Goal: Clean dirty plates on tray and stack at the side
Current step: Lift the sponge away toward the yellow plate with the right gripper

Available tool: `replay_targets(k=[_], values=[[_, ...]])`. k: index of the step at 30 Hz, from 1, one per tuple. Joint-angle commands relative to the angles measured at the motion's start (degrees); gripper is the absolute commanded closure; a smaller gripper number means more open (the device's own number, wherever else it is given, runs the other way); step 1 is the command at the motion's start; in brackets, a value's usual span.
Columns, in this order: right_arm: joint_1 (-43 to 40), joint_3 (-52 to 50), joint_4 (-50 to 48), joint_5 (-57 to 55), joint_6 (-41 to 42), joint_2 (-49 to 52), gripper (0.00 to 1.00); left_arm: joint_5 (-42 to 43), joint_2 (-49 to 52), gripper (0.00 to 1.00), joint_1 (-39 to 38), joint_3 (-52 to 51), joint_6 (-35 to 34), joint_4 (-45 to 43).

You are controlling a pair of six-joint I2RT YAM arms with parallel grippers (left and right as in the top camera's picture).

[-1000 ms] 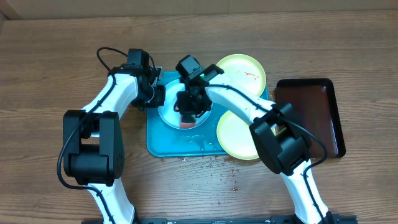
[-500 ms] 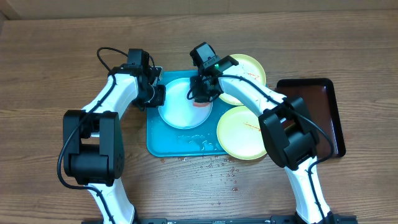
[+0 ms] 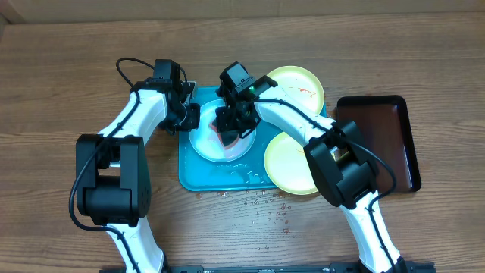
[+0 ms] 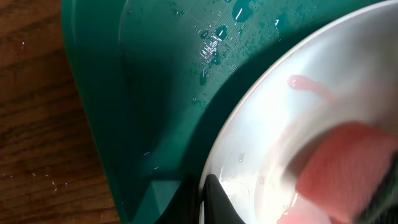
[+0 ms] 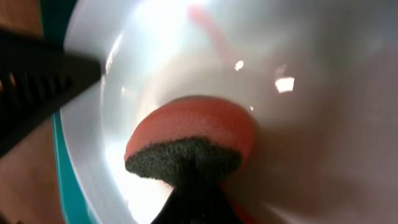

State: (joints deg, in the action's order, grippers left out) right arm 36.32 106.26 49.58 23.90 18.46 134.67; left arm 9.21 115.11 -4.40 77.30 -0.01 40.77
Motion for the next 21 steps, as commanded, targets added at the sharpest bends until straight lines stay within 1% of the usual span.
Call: replay_targets(k=[1,5,8,11,16,17,20,21], values=[[0.09,3.63,4.28,3.26,-3.45,0.35,0.96,-0.87,1.22,0.96,0.0,0.81,-0.37,-0.76],[-0.81,9.11,10.6,3.17,-5.92,-2.1,0.96,-0.83,1.22,0.96,0.0,0.81,-0.37,-0.76],[-2.05,13.2,14.4,3.15,-5.88,-4.02,0.96,-0.15,1.22,0.96,0.0,0.81,-0.42,0.11],[-4.39,16.39,18.25,0.22,-3.76,-6.36,0.96,0.59,1.25,0.96,-0.2,0.74,-0.44,2.14],[-8.74,16.83,21.18,-3.48,-1.7,-8.76,0.96,1.09,1.25,0.96,-0.48,0.72,-2.36,3.65],[-9.44,16.83,21.73,-3.45,-1.7,-8.76,0.96,1.09,1.25,0.93,-0.48,0.72,-2.95,3.65],[-10.51,16.81,22.6,-3.52,-1.73,-8.61,0.96,1.07,1.25,0.78,-0.48,0.72,-4.09,4.46],[-10.71,16.81,22.6,-3.54,-1.73,-8.61,0.96,1.07,1.25,0.77,-0.48,0.72,-5.31,5.27]])
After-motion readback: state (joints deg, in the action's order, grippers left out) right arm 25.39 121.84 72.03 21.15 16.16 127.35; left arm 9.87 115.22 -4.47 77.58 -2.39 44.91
